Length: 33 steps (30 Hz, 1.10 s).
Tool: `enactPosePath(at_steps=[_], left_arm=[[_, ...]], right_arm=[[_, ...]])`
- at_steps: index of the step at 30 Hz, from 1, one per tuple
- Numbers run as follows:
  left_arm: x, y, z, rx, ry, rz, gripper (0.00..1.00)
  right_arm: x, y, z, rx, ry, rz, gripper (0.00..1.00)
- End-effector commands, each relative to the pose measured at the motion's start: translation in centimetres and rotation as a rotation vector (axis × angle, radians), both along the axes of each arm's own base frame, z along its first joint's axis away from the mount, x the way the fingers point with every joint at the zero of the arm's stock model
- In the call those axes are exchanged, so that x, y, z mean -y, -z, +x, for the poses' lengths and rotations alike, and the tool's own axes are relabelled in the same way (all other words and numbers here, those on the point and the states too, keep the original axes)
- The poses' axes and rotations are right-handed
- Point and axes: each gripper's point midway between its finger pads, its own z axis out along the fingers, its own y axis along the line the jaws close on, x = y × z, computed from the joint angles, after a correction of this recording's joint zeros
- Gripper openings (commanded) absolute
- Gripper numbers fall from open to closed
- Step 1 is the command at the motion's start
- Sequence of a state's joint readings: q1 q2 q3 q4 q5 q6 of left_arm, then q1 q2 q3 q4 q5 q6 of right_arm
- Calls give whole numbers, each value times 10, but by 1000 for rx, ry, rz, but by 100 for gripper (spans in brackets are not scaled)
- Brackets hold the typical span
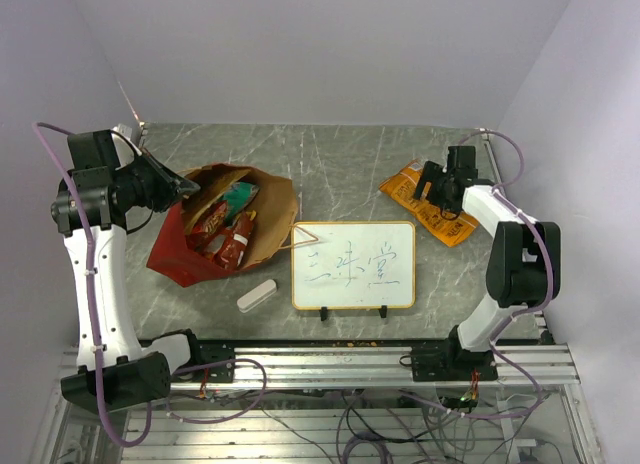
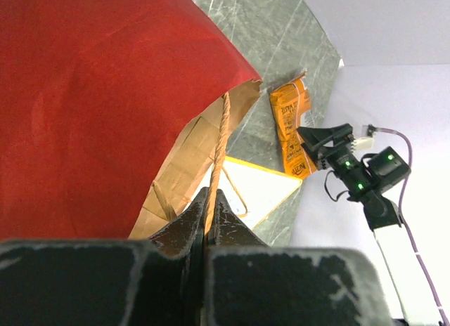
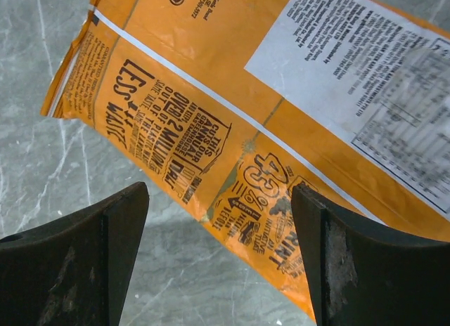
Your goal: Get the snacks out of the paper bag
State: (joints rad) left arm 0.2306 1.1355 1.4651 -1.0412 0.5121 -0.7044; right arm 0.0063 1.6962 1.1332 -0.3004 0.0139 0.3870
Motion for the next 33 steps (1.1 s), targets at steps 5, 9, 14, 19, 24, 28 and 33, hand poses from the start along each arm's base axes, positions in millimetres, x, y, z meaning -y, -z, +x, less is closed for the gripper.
enactPosePath(at_steps=[5, 9, 14, 19, 24, 28, 33], left_arm=[[9, -13, -4, 58, 28, -50, 7], [8, -11, -6, 53, 27, -37, 7], [7, -13, -6, 53, 23, -36, 7], [6, -20, -5, 78, 18, -21, 7], [5, -20, -8, 79, 15, -11, 7], [5, -23, -8, 84, 15, -9, 7], [7, -22, -9, 69, 24, -18, 7]], right_arm=[[-11, 13, 36, 38, 6, 77, 83], [-18, 9, 52, 60, -22, 99, 83], [-39, -12, 69, 104, -97, 126, 83], [-65, -75, 76, 208, -159, 87, 83], [-189, -148, 51, 431, -609, 36, 82], [-283, -211, 8, 738, -939, -124, 82], [-383, -276, -73, 1075, -1288, -58, 81]])
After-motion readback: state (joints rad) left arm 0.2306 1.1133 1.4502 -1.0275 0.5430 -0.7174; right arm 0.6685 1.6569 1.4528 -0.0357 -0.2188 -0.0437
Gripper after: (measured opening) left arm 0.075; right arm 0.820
